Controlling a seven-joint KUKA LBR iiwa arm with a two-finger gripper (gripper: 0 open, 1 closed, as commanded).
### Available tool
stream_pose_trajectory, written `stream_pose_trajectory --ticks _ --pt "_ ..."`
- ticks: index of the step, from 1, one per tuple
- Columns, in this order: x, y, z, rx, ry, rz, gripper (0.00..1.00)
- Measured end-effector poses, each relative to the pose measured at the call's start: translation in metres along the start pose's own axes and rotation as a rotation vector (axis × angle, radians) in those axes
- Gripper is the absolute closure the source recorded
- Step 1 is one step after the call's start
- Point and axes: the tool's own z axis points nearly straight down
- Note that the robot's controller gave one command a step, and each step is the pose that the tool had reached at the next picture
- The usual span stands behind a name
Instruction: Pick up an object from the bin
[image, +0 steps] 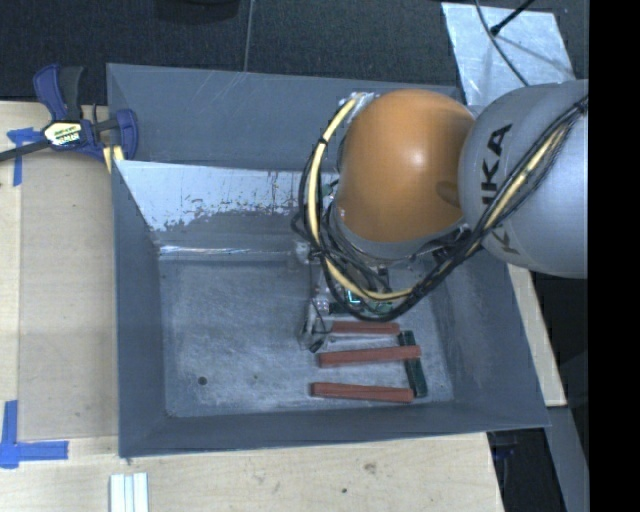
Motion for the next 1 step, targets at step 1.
stream_pose_trajectory --ticks 1 --pt "0.0370 -0.0585 0.0945 0.003 0.002 -0.091 0.00"
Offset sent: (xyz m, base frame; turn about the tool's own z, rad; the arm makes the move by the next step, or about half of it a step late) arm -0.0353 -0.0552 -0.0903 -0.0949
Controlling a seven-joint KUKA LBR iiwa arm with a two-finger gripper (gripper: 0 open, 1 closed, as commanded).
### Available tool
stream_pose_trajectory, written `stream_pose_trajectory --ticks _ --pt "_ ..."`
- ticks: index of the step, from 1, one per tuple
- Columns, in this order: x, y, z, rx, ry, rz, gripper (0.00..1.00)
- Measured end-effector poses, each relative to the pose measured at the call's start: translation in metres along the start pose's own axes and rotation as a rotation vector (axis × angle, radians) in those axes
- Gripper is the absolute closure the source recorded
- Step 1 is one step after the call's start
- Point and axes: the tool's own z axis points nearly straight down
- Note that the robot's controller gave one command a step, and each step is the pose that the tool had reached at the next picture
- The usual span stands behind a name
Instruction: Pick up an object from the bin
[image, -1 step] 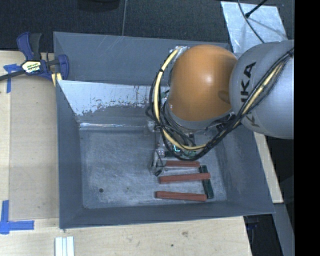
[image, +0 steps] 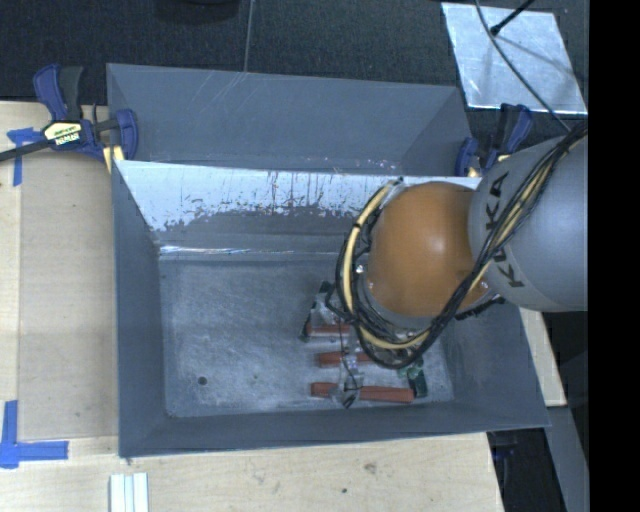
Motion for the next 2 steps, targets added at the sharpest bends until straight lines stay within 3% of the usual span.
stream_pose_trajectory --ticks 1,2 --pt "-0.0432 -0.0554 0.0659 0.000 -0.011 -0.004 0.00" --pt "-0.0443 -0.0515 0.0607 -0.003 -0.017 -0.006 1.00"
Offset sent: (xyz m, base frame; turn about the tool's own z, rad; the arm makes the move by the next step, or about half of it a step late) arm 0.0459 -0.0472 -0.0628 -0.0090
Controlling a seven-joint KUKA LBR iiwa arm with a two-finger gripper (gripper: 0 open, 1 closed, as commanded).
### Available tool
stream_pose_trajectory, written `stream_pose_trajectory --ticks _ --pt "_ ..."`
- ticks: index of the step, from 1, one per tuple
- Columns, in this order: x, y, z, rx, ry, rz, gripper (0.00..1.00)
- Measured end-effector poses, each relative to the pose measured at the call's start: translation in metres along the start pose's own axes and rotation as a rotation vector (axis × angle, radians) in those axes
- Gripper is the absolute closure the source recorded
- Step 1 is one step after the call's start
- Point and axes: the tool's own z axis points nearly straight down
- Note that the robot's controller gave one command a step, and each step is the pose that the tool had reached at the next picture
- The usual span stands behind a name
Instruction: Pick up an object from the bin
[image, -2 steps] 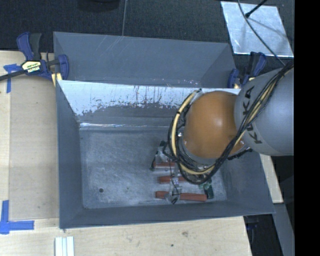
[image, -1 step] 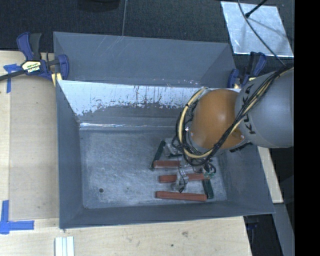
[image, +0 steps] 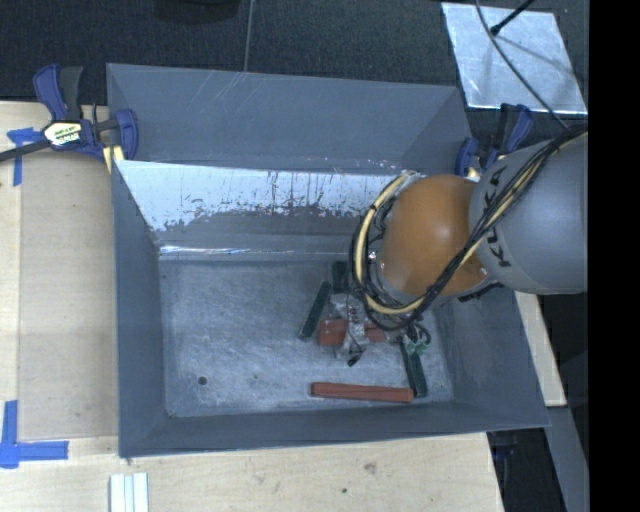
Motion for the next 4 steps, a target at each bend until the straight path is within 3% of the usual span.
stream_pose_trajectory --ticks 1,2,3,4 --pt "-0.015 -0.018 -0.134 0.002 -0.004 0.077 1.00" --pt "-0.013 -0.018 -0.129 0.001 0.006 0.078 0.00" --pt "-0.033 -0.026 0.014 0.000 0.005 0.098 0.00" --pt "-0.041 0.023 0.010 0.000 0.001 0.181 0.00"
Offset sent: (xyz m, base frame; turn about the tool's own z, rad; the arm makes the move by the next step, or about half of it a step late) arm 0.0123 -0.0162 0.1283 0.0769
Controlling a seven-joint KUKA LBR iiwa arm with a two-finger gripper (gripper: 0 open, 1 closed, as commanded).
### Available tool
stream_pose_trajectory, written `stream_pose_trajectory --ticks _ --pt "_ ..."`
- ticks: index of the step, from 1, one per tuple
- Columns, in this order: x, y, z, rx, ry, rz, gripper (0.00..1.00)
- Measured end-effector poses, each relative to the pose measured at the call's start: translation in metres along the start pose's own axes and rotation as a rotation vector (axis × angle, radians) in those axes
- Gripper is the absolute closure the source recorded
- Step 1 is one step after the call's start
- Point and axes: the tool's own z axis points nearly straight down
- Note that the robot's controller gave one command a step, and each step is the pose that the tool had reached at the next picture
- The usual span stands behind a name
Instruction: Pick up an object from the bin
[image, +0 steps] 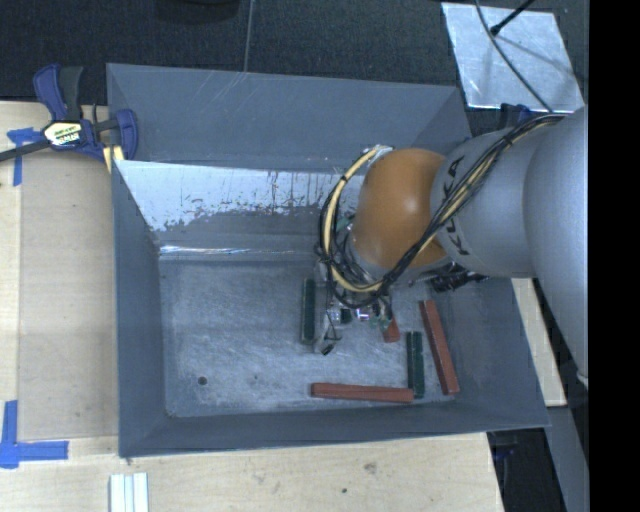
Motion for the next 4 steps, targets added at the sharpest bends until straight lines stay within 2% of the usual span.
stream_pose_trajectory --ticks 1,2,3,4 --pt "0.051 -0.052 -0.013 0.005 0.009 0.033 0.00" --pt "-0.001 -0.149 -0.001 0.006 0.001 0.202 0.00" --pt "0.000 -0.146 -0.001 0.003 0.003 0.199 1.00" --pt "-0.011 -0.149 -0.184 0.004 -0.005 0.041 1.00"
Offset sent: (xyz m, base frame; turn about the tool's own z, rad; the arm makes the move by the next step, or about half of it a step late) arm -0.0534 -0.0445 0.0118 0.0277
